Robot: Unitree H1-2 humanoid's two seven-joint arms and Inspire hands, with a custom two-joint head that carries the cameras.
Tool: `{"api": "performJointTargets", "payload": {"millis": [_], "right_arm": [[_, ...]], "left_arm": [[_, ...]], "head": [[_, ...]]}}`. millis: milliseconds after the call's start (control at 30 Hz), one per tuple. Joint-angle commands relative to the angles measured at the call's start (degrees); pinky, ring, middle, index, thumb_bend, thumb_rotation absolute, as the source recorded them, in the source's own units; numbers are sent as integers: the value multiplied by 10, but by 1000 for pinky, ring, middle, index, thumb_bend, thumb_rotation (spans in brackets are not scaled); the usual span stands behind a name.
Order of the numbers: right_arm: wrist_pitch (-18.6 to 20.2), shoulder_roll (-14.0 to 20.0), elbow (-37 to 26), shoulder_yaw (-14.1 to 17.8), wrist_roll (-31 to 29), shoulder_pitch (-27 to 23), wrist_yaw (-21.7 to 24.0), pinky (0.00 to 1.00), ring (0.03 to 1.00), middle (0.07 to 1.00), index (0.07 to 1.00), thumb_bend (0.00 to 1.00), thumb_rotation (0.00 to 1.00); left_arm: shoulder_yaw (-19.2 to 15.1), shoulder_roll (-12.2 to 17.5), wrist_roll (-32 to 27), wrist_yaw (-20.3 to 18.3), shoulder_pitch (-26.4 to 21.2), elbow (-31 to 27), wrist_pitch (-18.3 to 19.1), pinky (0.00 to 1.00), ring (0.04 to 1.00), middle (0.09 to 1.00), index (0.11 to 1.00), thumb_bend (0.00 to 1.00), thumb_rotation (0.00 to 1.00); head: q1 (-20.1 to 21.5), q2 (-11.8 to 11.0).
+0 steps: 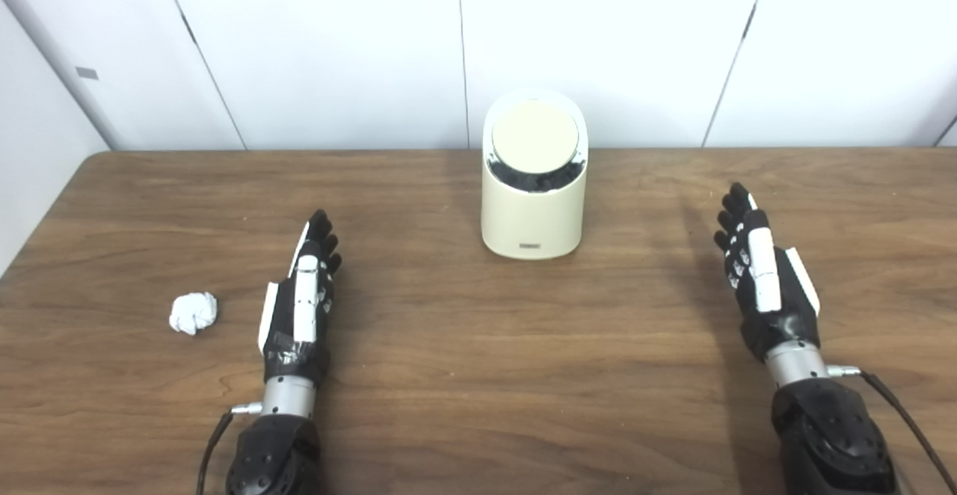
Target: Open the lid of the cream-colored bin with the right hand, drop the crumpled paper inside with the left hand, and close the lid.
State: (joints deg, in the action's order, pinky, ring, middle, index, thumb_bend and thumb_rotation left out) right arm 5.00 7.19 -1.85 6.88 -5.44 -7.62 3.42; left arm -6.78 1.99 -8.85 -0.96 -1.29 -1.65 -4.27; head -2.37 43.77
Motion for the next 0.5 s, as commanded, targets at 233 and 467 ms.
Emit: {"api": "performJointTargets", "payload": {"millis": [233, 467], "right_arm": [[-20, 4, -14, 2, 1, -18, -4, 1000, 1000, 1000, 990, 529, 1000], [-11, 3, -21, 0, 3, -18, -6, 1000, 1000, 1000, 991, 511, 1000]], "left_arm": [[1, 2, 1, -2, -10, -1, -13, 1000, 1000, 1000, 1000, 331, 943], [2, 2, 1, -2, -9, -3, -12, 1000, 1000, 1000, 1000, 338, 941]], "head": [[-1, -1], [-1, -1]]}}
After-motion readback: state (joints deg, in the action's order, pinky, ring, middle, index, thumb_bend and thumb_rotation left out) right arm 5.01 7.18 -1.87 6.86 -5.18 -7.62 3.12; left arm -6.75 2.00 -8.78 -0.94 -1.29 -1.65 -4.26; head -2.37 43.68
